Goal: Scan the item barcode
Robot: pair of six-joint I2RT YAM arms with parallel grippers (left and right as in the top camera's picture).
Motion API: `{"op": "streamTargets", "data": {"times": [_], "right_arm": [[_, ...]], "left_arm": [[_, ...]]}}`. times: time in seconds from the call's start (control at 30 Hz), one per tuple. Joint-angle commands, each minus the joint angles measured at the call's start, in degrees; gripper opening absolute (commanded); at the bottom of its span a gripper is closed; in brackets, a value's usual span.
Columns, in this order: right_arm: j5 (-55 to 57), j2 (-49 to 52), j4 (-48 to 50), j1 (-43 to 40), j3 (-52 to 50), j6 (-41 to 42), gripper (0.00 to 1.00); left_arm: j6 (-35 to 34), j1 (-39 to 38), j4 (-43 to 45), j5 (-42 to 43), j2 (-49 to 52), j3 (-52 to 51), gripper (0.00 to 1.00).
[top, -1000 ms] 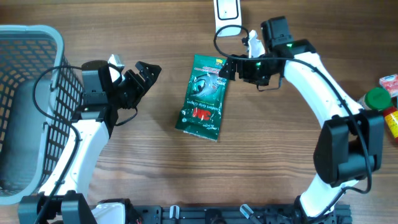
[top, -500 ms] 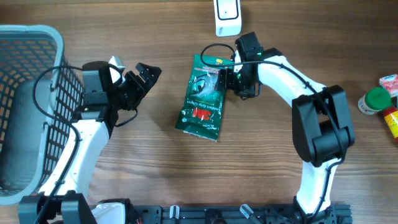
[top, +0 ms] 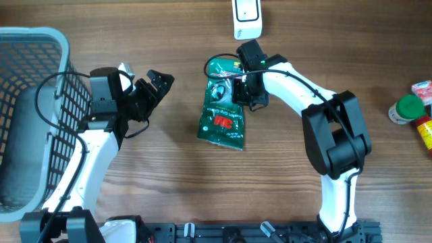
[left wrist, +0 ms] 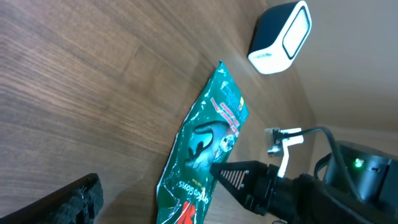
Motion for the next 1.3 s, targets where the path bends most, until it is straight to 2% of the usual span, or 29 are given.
{"op": "streamTargets", "data": {"times": [0.0, 0.13, 0.27, 0.47, 0.67, 0.83, 1.0, 1.27], "right_arm": [[-3.28, 4.81, -3.82, -1.75, -0.98, -6.49, 0.04], [-29.22, -3.67, -4.5, -6.25, 0.44, -19.89, 0.05], [-35.63, -10.12, -6.34, -10.27, 0.44, -22.4, 0.04], [-47.04, -11.93, -8.09, -12.04, 0.42, -24.39, 0.04], [-54.34, -12.04, -8.09, -12.04, 0.42, -24.35, 0.04], [-58.1, -12.04, -8.09, -12.04, 0.42, -24.37, 0.05], [-62.88, -12.04, -7.87, -12.04, 0.42, -24.39, 0.04], [-65.55, -12.04, -8.94, -11.82, 0.42, -24.41, 0.05]], "left_arm": [[1.29, 0.42, -0.7, -0.57, 0.13, 0.26, 1.0], [1.27, 0.42, -0.26, -0.55, 0.13, 0.26, 1.0], [1.07, 0.42, -0.24, -0.52, 0.13, 0.26, 1.0], [1.07, 0.39, -0.24, -0.5, 0.13, 0.26, 1.0], [0.81, -1.42, 1.6, 0.76, 0.13, 0.26, 1.0], [-0.7, -4.0, 9.38, 8.33, 0.13, 0.26, 1.0], [-3.45, -7.02, 10.8, 8.31, 0.13, 0.26, 1.0], [-3.43, -10.03, 13.2, 7.54, 0.17, 0.26, 1.0]]}}
